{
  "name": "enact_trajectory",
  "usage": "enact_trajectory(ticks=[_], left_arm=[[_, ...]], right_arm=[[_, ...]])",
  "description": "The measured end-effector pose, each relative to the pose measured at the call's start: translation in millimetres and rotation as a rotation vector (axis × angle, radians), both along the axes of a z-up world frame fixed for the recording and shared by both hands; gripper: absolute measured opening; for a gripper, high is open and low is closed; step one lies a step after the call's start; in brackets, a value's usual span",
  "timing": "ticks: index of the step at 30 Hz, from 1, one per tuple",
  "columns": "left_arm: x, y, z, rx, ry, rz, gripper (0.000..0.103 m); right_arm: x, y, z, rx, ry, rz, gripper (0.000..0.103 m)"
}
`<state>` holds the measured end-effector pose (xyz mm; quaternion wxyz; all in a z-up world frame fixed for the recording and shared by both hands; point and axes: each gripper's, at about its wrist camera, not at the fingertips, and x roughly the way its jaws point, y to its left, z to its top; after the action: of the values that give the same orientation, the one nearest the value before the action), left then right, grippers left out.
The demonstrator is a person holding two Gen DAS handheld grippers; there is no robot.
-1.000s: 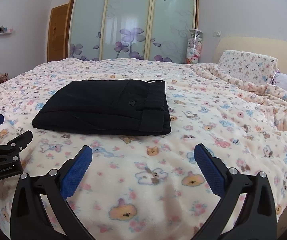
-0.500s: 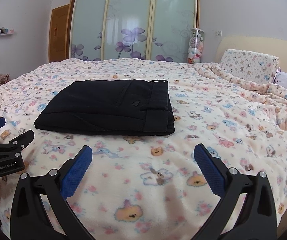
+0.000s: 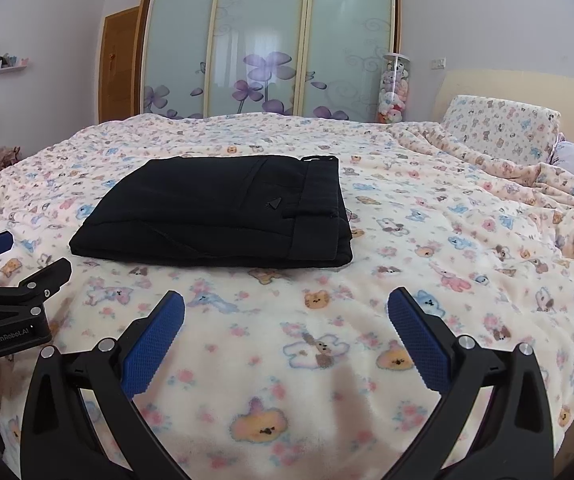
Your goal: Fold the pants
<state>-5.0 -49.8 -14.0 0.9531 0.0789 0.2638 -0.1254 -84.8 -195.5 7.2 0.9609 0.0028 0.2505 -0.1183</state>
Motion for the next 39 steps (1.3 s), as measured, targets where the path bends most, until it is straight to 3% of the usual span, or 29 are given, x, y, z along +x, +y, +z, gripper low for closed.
enact_trajectory(ticks=[39], left_arm=[[1.8, 0.8, -1.6, -0.006, -0.001, -0.014, 0.101]], right_arm=[[3.7, -0.6, -5.3, 0.013, 0.019, 0.01, 0.102]])
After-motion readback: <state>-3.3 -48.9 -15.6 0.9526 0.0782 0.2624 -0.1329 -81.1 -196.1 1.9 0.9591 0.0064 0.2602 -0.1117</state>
